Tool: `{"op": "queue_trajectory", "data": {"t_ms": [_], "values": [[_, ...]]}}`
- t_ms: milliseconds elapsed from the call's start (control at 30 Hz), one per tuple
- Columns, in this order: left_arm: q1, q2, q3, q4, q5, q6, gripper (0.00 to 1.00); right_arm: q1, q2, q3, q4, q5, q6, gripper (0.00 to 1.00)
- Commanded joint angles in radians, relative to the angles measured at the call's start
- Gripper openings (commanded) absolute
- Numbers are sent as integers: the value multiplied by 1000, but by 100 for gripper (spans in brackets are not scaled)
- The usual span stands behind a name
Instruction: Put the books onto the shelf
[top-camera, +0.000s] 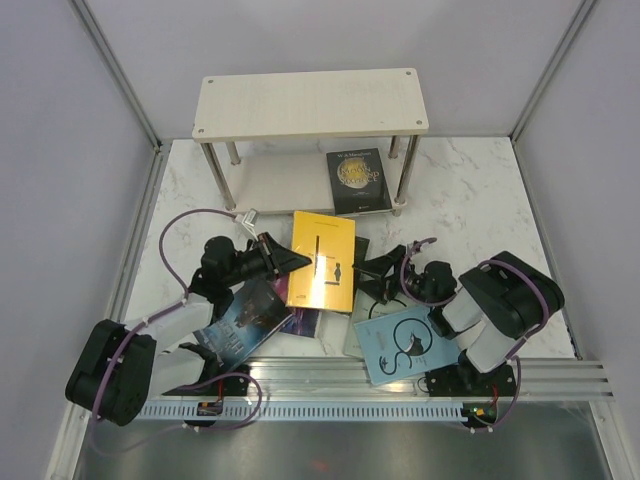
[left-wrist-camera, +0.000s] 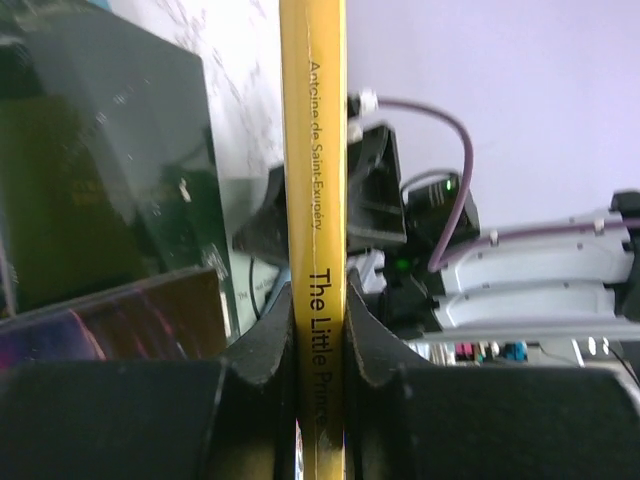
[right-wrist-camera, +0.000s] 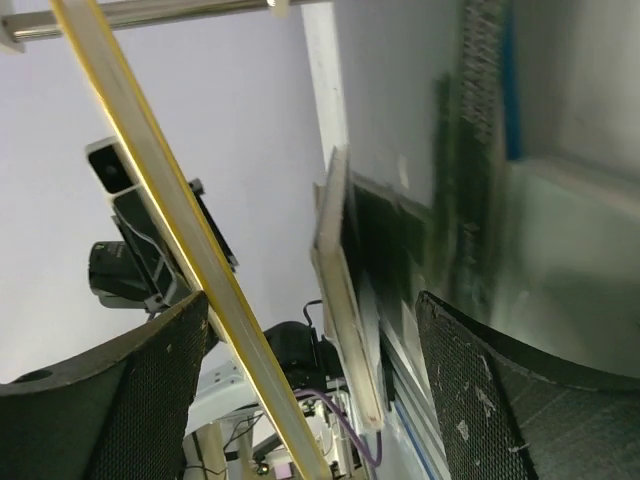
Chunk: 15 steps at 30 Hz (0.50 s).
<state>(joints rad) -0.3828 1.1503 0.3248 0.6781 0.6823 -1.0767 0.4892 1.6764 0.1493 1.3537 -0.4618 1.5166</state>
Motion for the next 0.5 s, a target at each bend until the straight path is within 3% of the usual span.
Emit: {"op": "queue_trajectory", "data": {"t_ms": [0,233,467], "values": [[-2,-57,89,72,-105,18,2,5,-10,-63,403,26,39,86],[-4,28,66,190,-161,-71,2,130,-66,-11,401,86,123,86],[-10,62,45,206,-228,-89,2,146,-113,6,403,133,148,77]]}}
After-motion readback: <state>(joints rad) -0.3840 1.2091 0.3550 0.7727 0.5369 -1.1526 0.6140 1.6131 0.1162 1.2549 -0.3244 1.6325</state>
